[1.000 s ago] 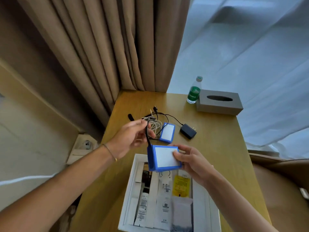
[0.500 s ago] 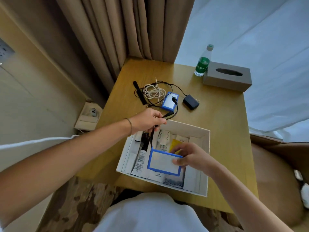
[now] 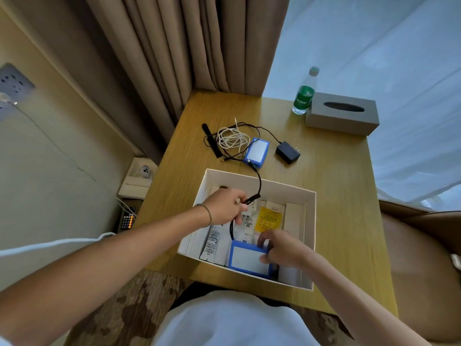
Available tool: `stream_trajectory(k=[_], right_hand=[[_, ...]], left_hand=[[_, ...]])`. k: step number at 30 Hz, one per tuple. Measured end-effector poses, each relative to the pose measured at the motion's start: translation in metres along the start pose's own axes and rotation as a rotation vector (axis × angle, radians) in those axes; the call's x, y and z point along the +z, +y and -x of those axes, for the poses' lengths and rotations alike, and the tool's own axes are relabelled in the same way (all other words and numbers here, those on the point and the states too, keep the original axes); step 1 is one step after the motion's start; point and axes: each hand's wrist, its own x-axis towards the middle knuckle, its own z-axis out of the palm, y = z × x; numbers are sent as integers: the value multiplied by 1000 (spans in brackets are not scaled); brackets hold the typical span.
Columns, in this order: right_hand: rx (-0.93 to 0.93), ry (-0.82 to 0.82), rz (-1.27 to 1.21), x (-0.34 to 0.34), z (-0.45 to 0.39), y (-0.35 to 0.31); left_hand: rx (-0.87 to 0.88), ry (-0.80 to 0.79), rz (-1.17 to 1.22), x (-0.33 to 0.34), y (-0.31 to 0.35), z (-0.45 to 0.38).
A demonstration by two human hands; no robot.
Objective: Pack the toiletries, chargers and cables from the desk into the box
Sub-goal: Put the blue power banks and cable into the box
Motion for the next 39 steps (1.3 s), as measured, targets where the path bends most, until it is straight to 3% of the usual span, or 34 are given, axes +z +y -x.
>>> stream_trajectory(k=[9,17,25,29,32,39], right_hand=[[-34,100,121,11,-2,-2],[37,371,8,5,16,5],[113,435,-72,3,18,4],[132,452,-115,-1,16,0],[138,440,-139,-4,18,-2],[108,417,-174,-6,18,-7]], left_hand=[[55,-64,-252,10,-2,4],[175,-87,-483,26,-4,-8],[261,-47,-673,54,-2,-24],[225,47,-824,68,-3,-30],[175,30,-886,75,1,-30],[214,77,-785,74,-6,-26]])
